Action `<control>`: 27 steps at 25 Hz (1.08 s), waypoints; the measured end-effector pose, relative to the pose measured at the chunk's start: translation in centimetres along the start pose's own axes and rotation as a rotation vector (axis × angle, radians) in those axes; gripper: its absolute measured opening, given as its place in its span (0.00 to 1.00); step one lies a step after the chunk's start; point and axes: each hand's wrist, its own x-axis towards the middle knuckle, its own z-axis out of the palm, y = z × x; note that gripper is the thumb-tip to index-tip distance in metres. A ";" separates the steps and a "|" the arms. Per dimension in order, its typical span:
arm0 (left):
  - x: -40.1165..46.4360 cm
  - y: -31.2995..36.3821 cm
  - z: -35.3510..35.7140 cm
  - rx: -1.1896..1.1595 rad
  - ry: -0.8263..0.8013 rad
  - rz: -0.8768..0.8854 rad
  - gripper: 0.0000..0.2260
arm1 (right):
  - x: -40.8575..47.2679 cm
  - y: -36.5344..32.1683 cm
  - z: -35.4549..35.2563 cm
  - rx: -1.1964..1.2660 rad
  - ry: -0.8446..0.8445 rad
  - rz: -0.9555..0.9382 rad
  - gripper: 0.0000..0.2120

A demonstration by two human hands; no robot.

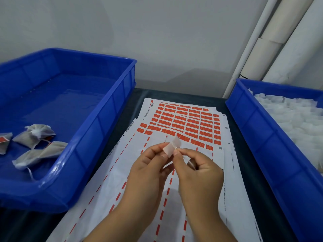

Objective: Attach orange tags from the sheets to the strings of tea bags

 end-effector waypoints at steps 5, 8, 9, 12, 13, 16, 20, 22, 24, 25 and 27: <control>0.5 -0.2 -0.2 -0.102 -0.031 -0.075 0.09 | 0.2 0.2 -0.3 -0.059 -0.031 -0.067 0.07; 0.6 -0.1 -0.1 -0.011 -0.075 -0.046 0.10 | 0.2 0.0 -0.2 -0.111 -0.012 -0.164 0.05; 0.7 -0.1 -0.1 -0.011 -0.061 -0.061 0.10 | 0.1 -0.3 -0.2 -0.114 -0.009 -0.190 0.08; 0.8 0.2 0.1 -0.013 -0.011 -0.104 0.07 | 0.1 -0.4 -0.2 -0.114 -0.018 -0.202 0.11; 0.9 0.2 0.2 -0.006 0.007 -0.111 0.08 | 0.1 -0.3 -0.2 -0.108 -0.013 -0.195 0.11; 0.9 0.2 0.2 -0.031 0.035 -0.150 0.07 | -0.2 0.5 -0.3 -0.092 -0.005 -0.134 0.05; 1.1 0.3 -0.2 -0.122 0.044 -0.231 0.06 | 0.1 0.7 -0.6 0.095 -0.073 0.167 0.15; 1.1 0.3 -0.3 -0.146 0.050 -0.265 0.04 | 0.4 0.2 -0.7 0.201 -0.121 0.314 0.15; 1.0 0.5 -0.2 -0.139 0.057 -0.299 0.07 | 0.6 -0.3 -0.8 0.285 -0.148 0.407 0.13; 1.0 0.6 -0.2 -0.132 0.057 -0.311 0.11 | 0.7 -0.6 -0.9 0.299 -0.164 0.440 0.13; 0.9 0.8 -0.2 -0.118 0.064 -0.321 0.16 | 0.8 -0.8 -1.1 0.284 -0.195 0.472 0.15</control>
